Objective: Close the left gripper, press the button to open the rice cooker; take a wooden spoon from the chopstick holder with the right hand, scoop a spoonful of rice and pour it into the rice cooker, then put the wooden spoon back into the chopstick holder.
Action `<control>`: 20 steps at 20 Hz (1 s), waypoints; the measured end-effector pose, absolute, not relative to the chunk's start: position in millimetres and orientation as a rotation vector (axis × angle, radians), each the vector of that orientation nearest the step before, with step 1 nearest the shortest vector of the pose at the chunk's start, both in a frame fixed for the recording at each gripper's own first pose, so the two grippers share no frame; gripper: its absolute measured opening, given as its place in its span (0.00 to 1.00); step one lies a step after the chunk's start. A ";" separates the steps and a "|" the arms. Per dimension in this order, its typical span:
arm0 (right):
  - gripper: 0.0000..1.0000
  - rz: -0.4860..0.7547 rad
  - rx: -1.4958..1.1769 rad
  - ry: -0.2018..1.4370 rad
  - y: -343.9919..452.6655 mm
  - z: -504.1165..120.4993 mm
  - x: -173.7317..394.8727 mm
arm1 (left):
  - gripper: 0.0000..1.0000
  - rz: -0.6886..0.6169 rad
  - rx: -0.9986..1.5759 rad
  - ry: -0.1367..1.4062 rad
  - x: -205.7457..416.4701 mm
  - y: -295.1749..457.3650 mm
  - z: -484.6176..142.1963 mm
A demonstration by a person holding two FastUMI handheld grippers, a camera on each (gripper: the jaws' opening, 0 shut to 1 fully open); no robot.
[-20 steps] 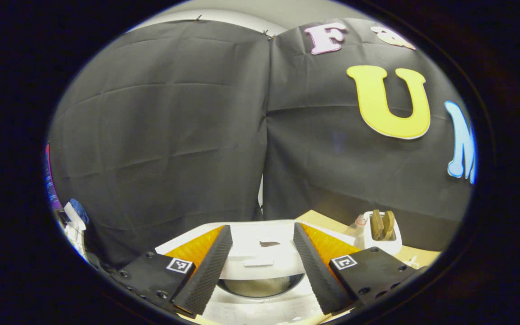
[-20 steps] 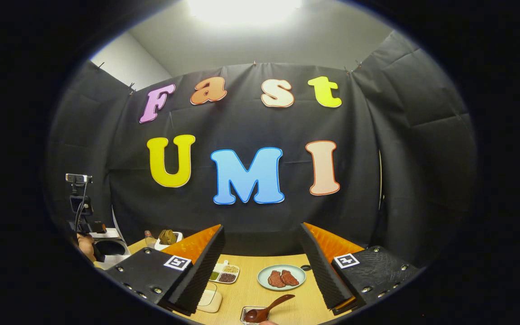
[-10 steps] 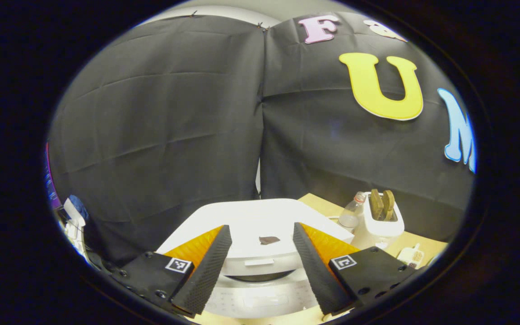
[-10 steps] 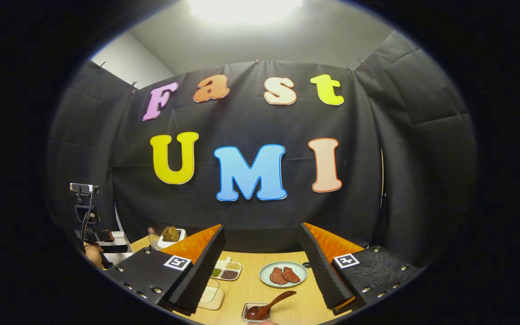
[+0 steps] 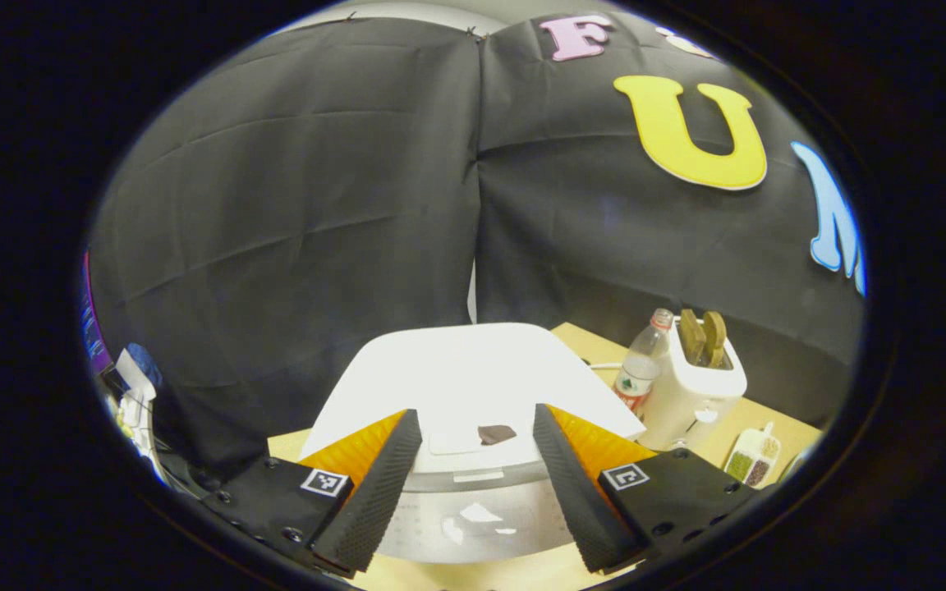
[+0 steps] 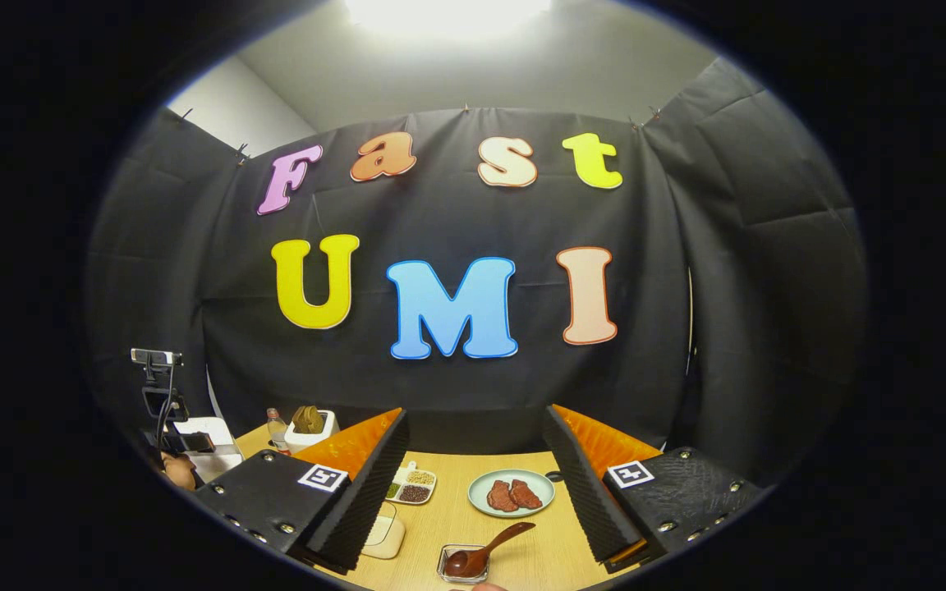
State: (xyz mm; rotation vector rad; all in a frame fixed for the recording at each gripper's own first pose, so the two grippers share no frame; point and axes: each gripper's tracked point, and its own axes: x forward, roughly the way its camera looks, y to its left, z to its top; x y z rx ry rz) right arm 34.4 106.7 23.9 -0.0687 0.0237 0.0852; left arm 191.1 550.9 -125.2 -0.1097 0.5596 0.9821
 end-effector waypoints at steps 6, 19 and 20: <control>0.99 0.089 -0.071 0.035 109.4 20.9 32.8 | 0.97 0.972 -0.115 0.569 188.6 549.0 -140.9; 0.99 0.090 -0.058 0.037 111.2 19.5 18.5 | 1.00 0.853 -0.075 0.540 200.6 549.5 -125.5; 0.99 0.087 -0.051 0.039 110.4 18.5 19.4 | 0.98 0.832 -0.068 0.530 202.0 550.3 -115.6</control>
